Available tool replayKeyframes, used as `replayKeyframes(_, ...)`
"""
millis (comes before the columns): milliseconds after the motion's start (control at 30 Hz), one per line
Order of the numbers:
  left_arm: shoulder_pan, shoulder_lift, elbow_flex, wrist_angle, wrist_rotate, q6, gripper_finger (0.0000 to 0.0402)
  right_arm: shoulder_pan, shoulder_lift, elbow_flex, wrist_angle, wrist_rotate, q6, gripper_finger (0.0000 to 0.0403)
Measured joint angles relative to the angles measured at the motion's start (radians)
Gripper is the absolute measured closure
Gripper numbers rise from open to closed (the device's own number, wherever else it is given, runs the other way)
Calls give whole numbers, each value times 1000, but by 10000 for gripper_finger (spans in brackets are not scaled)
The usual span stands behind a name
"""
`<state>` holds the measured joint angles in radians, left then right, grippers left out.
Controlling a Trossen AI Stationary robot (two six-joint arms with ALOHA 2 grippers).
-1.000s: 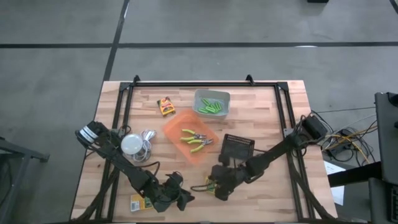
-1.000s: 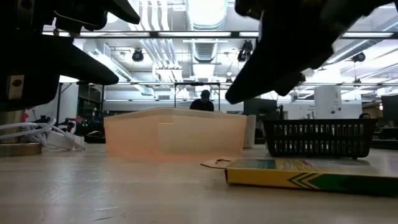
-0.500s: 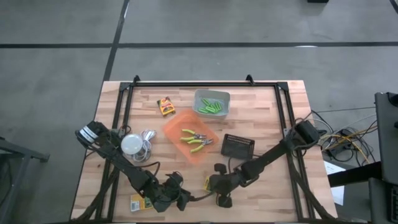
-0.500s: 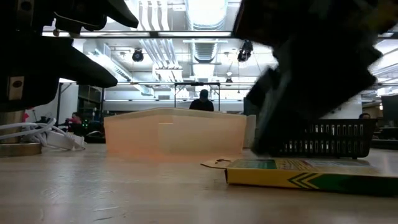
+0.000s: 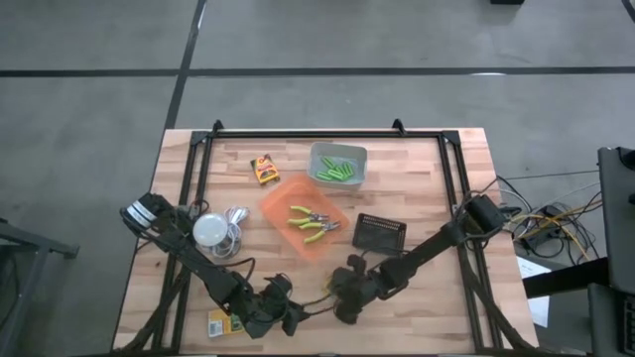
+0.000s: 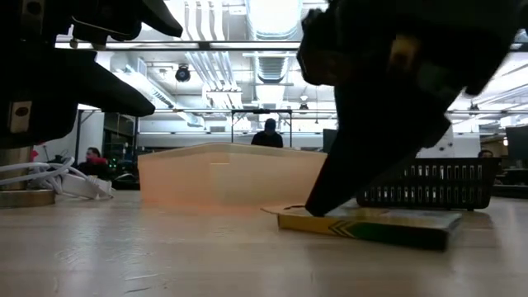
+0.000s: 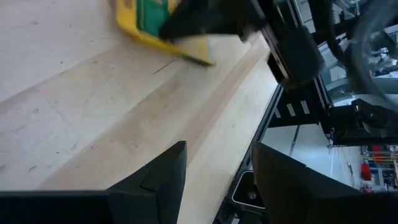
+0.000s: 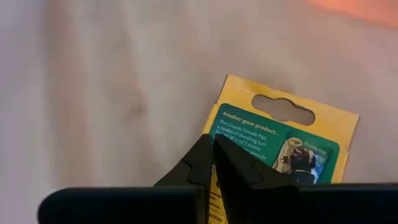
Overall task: Pick & Place School Supplies
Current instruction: Put the yellow crayon box into the black bin
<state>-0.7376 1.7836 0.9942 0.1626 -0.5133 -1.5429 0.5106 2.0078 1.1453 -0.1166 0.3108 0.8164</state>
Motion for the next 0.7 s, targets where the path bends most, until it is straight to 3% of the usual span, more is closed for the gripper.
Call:
replayKeyframes(133,0,0,0,0,0,0,216,0,-3,-1,-33,78,60,385)
replayKeyframes(300,1,0,0,1,-1,-6,216,-3,-7,-4,-25,89,76,385)
replayKeyframes(567,12,-2,0,2,-104,-200,216,3,-146,-6,-36,90,-103,385)
replayKeyframes(700,41,-5,0,3,-115,-315,216,0,-231,-6,-146,84,-207,385)
